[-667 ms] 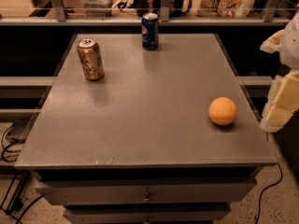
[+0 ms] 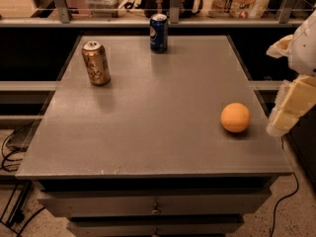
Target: Move orange near orange can
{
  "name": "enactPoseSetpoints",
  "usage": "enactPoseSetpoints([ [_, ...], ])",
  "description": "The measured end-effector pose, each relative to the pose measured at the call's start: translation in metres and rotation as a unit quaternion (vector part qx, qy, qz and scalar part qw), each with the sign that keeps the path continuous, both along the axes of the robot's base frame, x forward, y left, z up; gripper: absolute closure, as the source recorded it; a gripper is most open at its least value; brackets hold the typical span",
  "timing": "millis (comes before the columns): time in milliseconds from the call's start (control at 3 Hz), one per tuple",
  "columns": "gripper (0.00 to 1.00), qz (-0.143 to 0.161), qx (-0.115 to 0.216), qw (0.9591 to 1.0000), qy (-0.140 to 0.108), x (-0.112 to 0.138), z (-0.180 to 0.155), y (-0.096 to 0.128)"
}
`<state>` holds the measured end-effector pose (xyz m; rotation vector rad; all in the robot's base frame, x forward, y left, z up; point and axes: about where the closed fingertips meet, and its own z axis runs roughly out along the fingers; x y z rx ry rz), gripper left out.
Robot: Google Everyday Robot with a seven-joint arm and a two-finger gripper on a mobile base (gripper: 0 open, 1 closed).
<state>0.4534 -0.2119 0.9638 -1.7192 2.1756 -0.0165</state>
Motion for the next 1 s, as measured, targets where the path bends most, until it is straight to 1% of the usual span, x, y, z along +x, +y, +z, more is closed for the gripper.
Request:
enactPoseSetpoints([
  [333, 0.0, 0.01, 0.043, 0.999, 0.011, 0.014, -0.027, 0.007],
  [667, 0.0, 0.013, 0.065, 0.9976, 0.019, 0.025, -0.052, 0.013],
  [1000, 0.0, 0.004, 0.075, 0.9967, 0.031, 0.036, -0.078, 0.012],
])
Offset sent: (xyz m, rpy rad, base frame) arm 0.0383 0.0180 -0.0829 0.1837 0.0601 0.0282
